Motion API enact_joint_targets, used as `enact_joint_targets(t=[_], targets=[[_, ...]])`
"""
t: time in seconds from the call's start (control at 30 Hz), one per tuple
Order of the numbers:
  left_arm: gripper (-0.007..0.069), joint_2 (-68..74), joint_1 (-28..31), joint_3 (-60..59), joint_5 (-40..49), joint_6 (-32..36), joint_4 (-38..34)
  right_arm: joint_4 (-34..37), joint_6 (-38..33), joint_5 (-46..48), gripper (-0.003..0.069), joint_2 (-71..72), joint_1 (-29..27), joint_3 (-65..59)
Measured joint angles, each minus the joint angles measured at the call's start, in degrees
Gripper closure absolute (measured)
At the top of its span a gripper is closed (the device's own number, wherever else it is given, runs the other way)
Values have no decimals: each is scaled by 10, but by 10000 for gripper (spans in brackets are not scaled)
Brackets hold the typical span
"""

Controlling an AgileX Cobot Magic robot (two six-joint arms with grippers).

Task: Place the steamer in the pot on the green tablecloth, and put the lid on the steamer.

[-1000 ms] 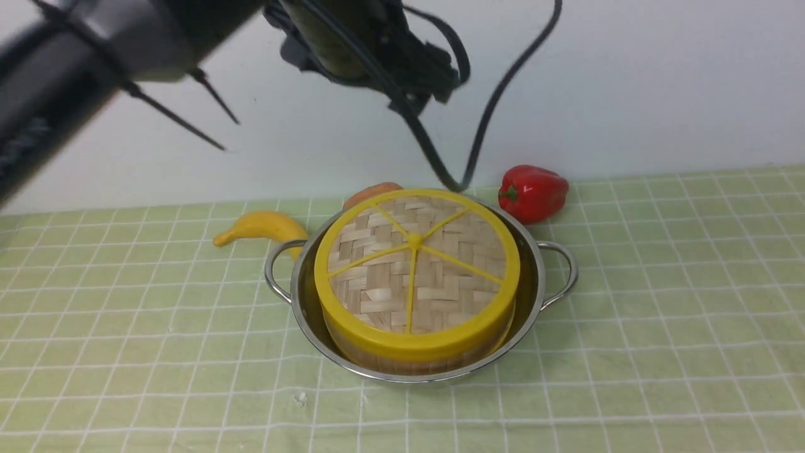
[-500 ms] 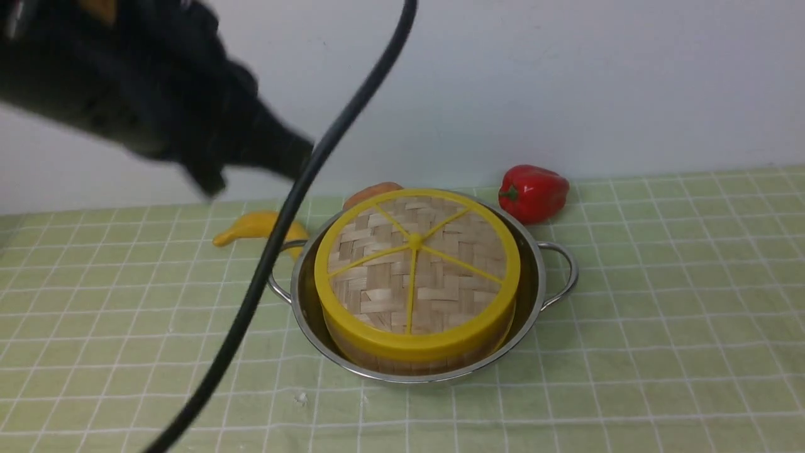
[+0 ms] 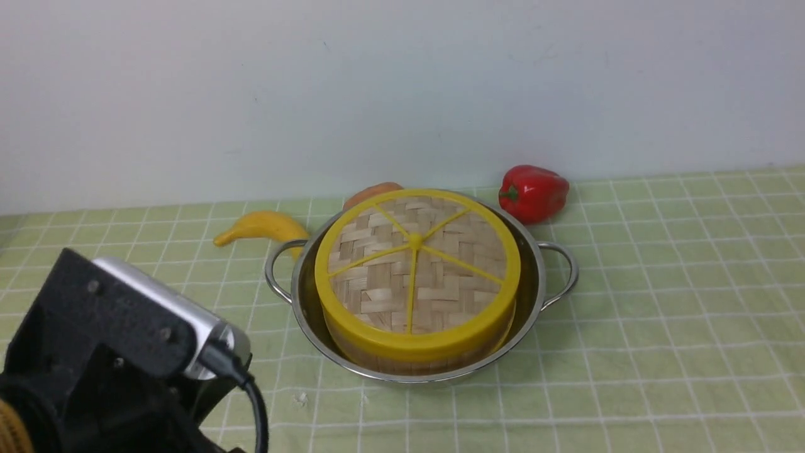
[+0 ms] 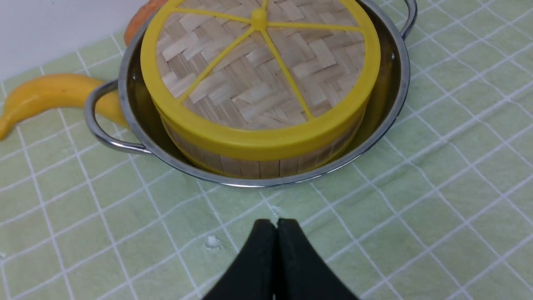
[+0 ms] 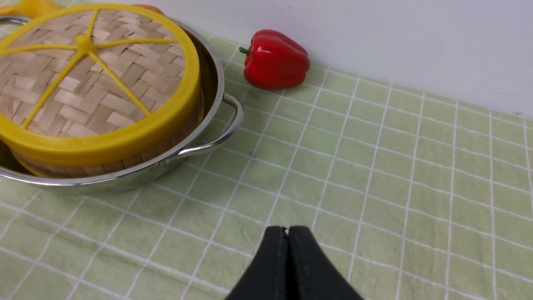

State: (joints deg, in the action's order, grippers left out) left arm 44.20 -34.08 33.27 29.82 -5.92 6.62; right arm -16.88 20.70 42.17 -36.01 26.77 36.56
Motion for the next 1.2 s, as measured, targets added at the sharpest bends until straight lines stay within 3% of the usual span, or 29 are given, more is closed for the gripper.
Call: enact_joint_targets(t=[0.5, 0.67, 0.73, 0.87, 1.03, 1.2], targets=[[633, -36, 20, -5, -12, 15, 5, 82, 1, -2, 639, 0, 0, 0], [633, -123, 126, -29, -28, 37, 20, 90, 1, -2, 620, 0, 0, 0], [633, -193, 211, -68, -49, 40, 25, 91, 1, -2, 608, 0, 0, 0], [633, -306, 321, -150, -71, 41, 30, 91, 1, -2, 589, 0, 0, 0], [622, -419, 395, -257, -72, 35, 28, 91, 1, -2, 568, 0, 0, 0], [613, -440, 408, -326, -74, 35, 28, 91, 2, -2, 548, 0, 0, 0]])
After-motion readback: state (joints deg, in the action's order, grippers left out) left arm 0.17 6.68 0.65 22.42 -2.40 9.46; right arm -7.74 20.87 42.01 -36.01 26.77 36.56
